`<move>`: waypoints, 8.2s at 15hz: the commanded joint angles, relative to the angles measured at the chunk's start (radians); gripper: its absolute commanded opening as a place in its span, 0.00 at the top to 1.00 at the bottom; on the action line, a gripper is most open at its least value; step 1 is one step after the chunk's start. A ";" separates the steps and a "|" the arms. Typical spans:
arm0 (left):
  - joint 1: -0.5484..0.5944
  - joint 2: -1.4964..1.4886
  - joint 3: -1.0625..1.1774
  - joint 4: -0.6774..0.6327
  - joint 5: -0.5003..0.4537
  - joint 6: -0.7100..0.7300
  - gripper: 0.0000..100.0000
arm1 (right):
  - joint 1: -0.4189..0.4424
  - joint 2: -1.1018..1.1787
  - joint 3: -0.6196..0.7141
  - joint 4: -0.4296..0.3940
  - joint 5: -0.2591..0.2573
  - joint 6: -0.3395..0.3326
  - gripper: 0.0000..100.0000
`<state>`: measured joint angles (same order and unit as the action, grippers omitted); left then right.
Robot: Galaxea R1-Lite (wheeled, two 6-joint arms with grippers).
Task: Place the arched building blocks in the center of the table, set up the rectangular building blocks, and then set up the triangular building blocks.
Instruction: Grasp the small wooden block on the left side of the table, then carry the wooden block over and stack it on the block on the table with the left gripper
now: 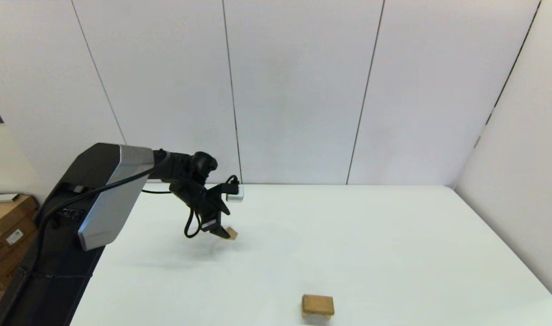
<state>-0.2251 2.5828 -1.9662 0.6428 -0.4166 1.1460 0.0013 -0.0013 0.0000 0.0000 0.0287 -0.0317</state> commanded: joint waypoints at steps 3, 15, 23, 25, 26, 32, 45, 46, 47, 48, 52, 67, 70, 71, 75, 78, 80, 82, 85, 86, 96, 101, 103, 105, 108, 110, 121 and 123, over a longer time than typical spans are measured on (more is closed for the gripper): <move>-0.010 -0.055 0.004 -0.008 -0.054 0.020 0.00 | 0.000 0.000 0.002 0.000 0.000 -0.001 0.00; -0.017 -0.055 0.049 -0.011 0.055 0.147 0.00 | 0.000 0.000 0.002 0.000 0.000 -0.001 0.00; -0.017 0.002 0.026 0.000 0.061 0.147 0.00 | 0.000 0.000 0.002 0.000 0.000 -0.001 0.00; -0.019 0.014 0.023 0.000 0.061 0.146 0.00 | 0.000 0.000 0.002 -0.002 0.000 -0.001 0.00; -0.019 0.020 0.021 0.000 0.061 0.146 0.00 | 0.000 0.000 0.002 -0.002 0.000 -0.001 0.00; -0.017 0.054 0.004 -0.009 0.061 0.143 0.00 | 0.000 0.000 0.002 0.000 0.000 -0.001 0.00; -0.017 0.063 0.004 -0.003 0.061 0.135 0.00 | 0.000 0.000 0.002 0.000 0.000 -0.001 0.00; -0.016 0.063 0.004 0.000 0.061 0.136 1.00 | 0.000 0.000 0.002 -0.002 0.000 -0.001 0.00; -0.016 0.063 0.004 -0.005 0.062 0.135 1.00 | 0.000 0.000 0.002 0.000 0.000 -0.001 0.00; -0.017 0.065 0.001 -0.002 0.062 0.123 1.00 | 0.000 0.000 0.002 -0.002 0.000 -0.001 0.00; -0.017 0.062 -0.002 -0.002 0.062 0.117 1.00 | 0.000 0.000 0.002 0.000 0.000 -0.001 0.00; -0.142 -0.268 0.009 0.291 -0.070 0.005 1.00 | 0.000 0.000 0.002 -0.002 0.000 -0.001 0.00; -0.247 -0.316 0.013 0.313 -0.067 -0.011 1.00 | 0.000 0.000 0.002 0.000 0.000 -0.001 0.00; -0.281 -0.317 0.013 0.311 -0.067 -0.012 1.00 | 0.000 0.000 0.002 0.000 0.000 -0.001 0.00; -0.408 -0.288 0.006 0.294 -0.059 -0.023 1.00 | 0.000 0.000 0.002 -0.002 0.000 -0.001 0.00; -0.461 -0.257 0.006 0.248 -0.056 -0.051 1.00 | 0.000 0.000 0.002 -0.002 0.000 -0.001 0.00; -0.482 -0.239 0.006 0.236 -0.053 -0.060 1.00 | 0.000 0.000 0.002 0.000 0.000 -0.001 0.00; -0.487 -0.228 0.006 0.238 -0.031 -0.060 1.00 | 0.000 0.000 0.002 -0.002 0.000 -0.001 0.00; -0.530 -0.234 0.032 0.268 -0.027 -0.078 1.00 | 0.000 0.000 0.002 -0.002 0.000 -0.001 0.00; -0.542 -0.237 0.043 0.268 -0.013 -0.081 1.00 | 0.000 0.000 0.002 -0.002 0.000 -0.001 0.00; -0.617 -0.154 0.058 0.152 0.013 -0.264 1.00 | 0.000 0.000 0.002 0.000 0.000 -0.001 0.00; -0.622 -0.153 0.089 0.155 0.015 -0.264 1.00 | 0.000 0.000 0.002 0.000 0.000 -0.001 0.00; -0.620 -0.158 0.109 0.153 0.027 -0.265 1.00 | 0.000 0.000 0.002 0.000 0.000 -0.001 0.00; -0.620 -0.158 0.127 0.149 0.039 -0.265 1.00 | 0.000 0.000 0.002 0.000 0.000 -0.001 0.00; -0.617 -0.147 0.124 0.121 0.039 -0.279 1.00 | 0.000 0.000 0.002 -0.002 0.000 -0.001 0.00; -0.619 -0.131 0.124 0.095 0.039 -0.296 1.00 | 0.000 0.000 0.002 0.000 0.000 -0.001 0.00; -0.619 -0.085 0.122 0.031 0.041 -0.311 1.00 | 0.000 0.000 0.002 -0.002 0.000 -0.001 0.00; -0.612 -0.084 0.121 0.031 0.041 -0.311 1.00 | 0.000 0.000 0.002 -0.002 0.000 -0.001 0.00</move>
<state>-0.8409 2.4934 -1.8434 0.6696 -0.3732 0.8302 0.0013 -0.0013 0.0000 0.0000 0.0287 -0.0317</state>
